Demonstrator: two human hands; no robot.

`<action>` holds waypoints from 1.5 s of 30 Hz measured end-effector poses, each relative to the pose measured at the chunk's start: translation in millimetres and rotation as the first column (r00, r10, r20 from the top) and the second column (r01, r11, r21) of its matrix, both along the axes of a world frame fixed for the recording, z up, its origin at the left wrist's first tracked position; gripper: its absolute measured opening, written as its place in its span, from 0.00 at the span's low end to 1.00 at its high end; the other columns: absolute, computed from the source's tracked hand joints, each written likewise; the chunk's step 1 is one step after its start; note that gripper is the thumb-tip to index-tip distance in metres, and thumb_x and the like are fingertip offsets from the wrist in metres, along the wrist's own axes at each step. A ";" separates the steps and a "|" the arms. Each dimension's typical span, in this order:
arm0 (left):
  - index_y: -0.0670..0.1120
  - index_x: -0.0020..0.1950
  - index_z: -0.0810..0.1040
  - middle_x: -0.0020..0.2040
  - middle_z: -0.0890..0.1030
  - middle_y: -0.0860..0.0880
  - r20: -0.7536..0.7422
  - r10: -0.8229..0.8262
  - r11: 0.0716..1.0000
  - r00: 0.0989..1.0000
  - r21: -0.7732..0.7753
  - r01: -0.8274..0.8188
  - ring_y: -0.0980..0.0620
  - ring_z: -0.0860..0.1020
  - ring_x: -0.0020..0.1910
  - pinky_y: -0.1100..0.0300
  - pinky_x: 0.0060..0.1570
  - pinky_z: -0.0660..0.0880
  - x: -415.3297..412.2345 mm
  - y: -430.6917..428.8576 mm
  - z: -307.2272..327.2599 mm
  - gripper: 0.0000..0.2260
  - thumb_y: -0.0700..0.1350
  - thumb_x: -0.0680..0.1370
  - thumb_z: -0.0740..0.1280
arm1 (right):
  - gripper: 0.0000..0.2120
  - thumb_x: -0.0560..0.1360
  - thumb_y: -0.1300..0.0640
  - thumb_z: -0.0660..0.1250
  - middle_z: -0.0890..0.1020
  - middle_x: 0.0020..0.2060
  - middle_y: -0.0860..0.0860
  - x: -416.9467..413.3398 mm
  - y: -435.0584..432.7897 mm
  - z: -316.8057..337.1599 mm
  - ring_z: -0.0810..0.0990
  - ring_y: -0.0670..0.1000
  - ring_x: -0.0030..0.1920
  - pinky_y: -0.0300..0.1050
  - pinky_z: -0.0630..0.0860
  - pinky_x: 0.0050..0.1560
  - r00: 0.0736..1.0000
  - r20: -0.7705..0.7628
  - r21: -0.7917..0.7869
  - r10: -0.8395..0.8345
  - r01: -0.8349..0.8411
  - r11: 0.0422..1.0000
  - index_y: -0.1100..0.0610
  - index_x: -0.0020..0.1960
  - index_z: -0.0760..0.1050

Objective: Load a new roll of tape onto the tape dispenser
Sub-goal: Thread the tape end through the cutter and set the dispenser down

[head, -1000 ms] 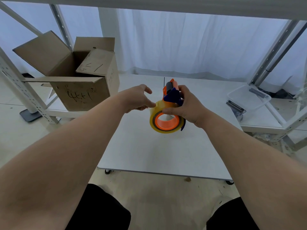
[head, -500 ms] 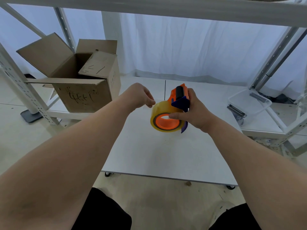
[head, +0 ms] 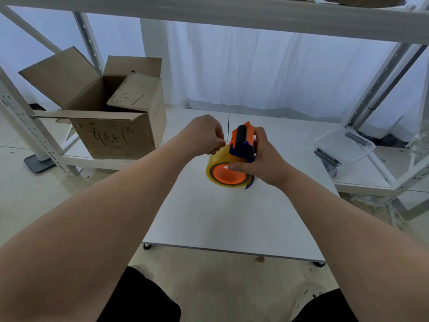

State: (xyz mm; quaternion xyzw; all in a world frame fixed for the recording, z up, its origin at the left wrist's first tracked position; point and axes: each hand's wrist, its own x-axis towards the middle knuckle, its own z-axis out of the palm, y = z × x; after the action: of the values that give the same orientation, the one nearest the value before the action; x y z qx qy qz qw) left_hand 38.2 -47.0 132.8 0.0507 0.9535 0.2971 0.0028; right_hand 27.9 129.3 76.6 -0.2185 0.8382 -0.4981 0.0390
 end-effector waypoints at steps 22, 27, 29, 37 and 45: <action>0.42 0.54 0.80 0.47 0.82 0.46 -0.184 -0.158 0.973 0.970 -0.199 0.121 0.53 0.75 0.43 0.62 0.46 0.70 3.5 13.8 1.7 0.09 0.42 0.78 0.63 | 0.33 0.67 0.58 0.76 0.73 0.51 0.38 -4.3 9.1 -10.4 0.76 0.44 0.50 0.34 0.76 0.42 0.993 0.114 -0.027 0.011 -0.008 1.000 0.45 0.62 0.58; 0.42 0.54 0.80 0.46 0.82 0.46 -0.212 -0.151 0.974 0.965 -0.201 0.108 0.54 0.75 0.42 0.63 0.44 0.68 2.5 15.3 3.0 0.09 0.43 0.78 0.63 | 0.32 0.67 0.57 0.76 0.73 0.50 0.38 -3.1 7.1 -9.6 0.77 0.44 0.48 0.30 0.76 0.36 0.993 0.121 -0.035 -0.001 0.006 0.999 0.46 0.62 0.59; 0.42 0.54 0.80 0.46 0.82 0.46 -0.215 -0.155 0.972 0.964 -0.208 0.109 0.54 0.75 0.42 0.63 0.44 0.69 2.6 15.8 2.6 0.09 0.43 0.78 0.63 | 0.33 0.67 0.57 0.76 0.73 0.50 0.39 -3.2 6.4 -9.4 0.77 0.45 0.49 0.31 0.76 0.37 0.991 0.132 -0.030 -0.002 0.006 1.000 0.46 0.62 0.59; 0.41 0.47 0.80 0.39 0.80 0.49 -0.153 -0.187 0.971 0.970 -0.180 0.159 0.56 0.75 0.35 0.66 0.37 0.71 1.1 16.0 8.0 0.07 0.44 0.77 0.65 | 0.33 0.67 0.53 0.76 0.73 0.49 0.38 3.0 6.4 -16.0 0.76 0.43 0.48 0.32 0.73 0.39 0.990 0.129 0.113 0.055 -0.069 0.991 0.44 0.62 0.58; 0.42 0.42 0.79 0.34 0.80 0.50 -0.102 -0.146 0.989 0.984 -0.020 0.145 0.57 0.76 0.29 0.68 0.32 0.72 -2.2 10.8 9.1 0.05 0.43 0.75 0.67 | 0.33 0.66 0.56 0.77 0.76 0.50 0.41 3.3 9.4 -7.7 0.78 0.44 0.49 0.30 0.78 0.38 0.981 0.183 0.012 0.064 -0.068 0.998 0.44 0.63 0.62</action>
State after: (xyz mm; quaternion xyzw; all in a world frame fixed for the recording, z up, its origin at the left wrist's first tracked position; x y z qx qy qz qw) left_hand 36.0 -36.2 142.0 0.1355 0.9480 0.2870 -0.0245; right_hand 31.2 138.7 68.9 -0.1993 0.8279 -0.5067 0.1342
